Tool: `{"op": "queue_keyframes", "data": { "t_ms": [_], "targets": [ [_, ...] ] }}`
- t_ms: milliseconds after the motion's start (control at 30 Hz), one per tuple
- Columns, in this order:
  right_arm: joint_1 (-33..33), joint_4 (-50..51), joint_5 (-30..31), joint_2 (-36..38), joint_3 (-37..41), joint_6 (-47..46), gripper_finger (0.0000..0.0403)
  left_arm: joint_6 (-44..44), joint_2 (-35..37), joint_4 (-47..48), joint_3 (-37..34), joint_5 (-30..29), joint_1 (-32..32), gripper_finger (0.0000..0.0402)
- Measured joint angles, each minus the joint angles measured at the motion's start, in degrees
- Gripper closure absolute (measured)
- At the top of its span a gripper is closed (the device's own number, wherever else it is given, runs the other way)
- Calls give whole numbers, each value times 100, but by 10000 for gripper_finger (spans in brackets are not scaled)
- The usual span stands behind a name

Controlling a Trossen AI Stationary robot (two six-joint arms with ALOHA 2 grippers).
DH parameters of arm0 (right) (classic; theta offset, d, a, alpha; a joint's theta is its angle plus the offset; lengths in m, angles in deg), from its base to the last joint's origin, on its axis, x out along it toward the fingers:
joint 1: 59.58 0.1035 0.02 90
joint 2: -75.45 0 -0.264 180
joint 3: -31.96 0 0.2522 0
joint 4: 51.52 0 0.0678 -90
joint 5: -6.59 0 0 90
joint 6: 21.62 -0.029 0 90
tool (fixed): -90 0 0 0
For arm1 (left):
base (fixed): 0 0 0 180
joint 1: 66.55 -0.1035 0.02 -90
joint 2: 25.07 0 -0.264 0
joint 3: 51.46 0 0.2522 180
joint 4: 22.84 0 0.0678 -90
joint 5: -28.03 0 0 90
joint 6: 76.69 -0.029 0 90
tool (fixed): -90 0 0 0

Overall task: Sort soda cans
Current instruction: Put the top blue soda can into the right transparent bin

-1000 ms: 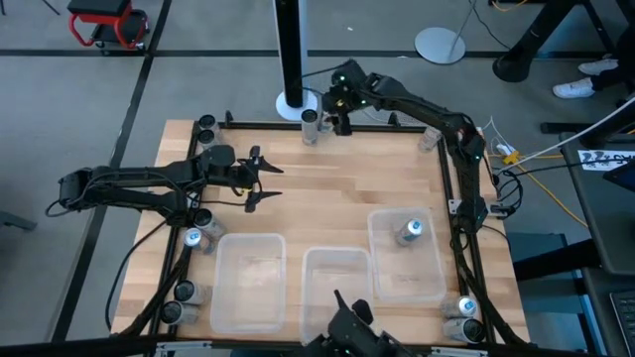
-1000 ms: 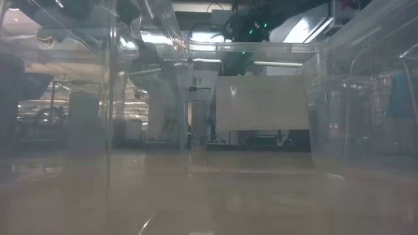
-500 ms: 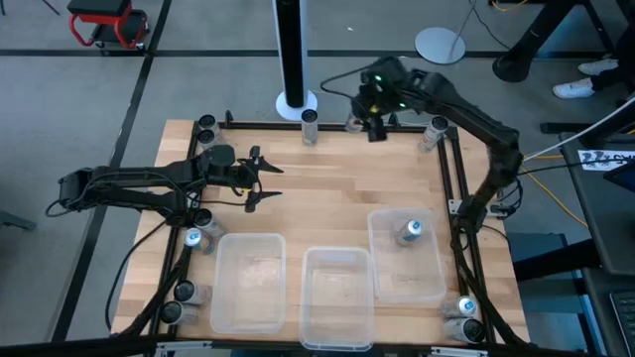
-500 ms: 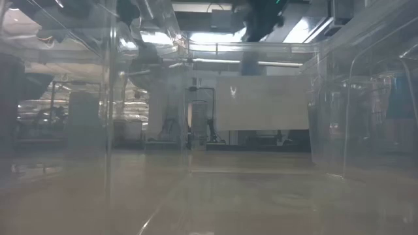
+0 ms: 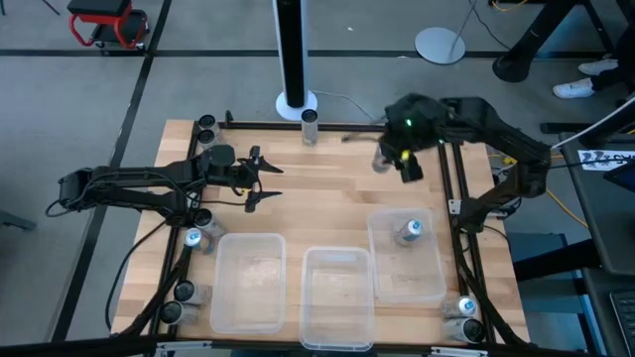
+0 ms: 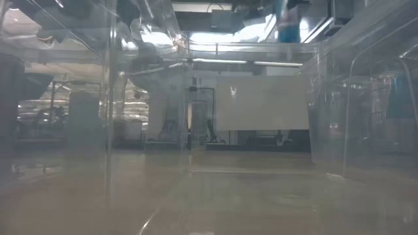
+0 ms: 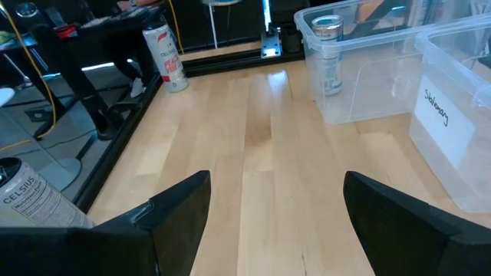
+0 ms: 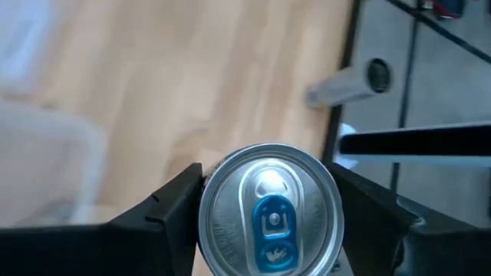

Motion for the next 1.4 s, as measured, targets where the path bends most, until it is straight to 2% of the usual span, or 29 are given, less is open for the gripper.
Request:
{"op": "queue_keyframes", "data": {
  "t_ms": [200, 533, 767, 967, 1167, 1400],
  "targets": [
    [895, 476, 130, 27, 1, -630, 167, -3, 0, -4, 0, -1, 0, 114],
    [2297, 755, 821, 24, 22, -1911, 167, 99, 0, -1, 0, 0, 0, 114],
    [3101, 740, 1114, 12, 675, -2788, 166, 207, 0, 9, -2, -1, 30, 114],
    [3510, 175, 1184, 8, 1406, -3062, 166, 254, 2, -15, -46, -1, 191, 114],
    [3797, -218, 1555, 8, 1945, -3083, 166, 436, 2, -8, -46, -1, 430, 114],
    [3807, -611, 1536, 15, 2670, -3083, 169, 393, -32, 1, -48, -1, 642, 114]
  ]
}}
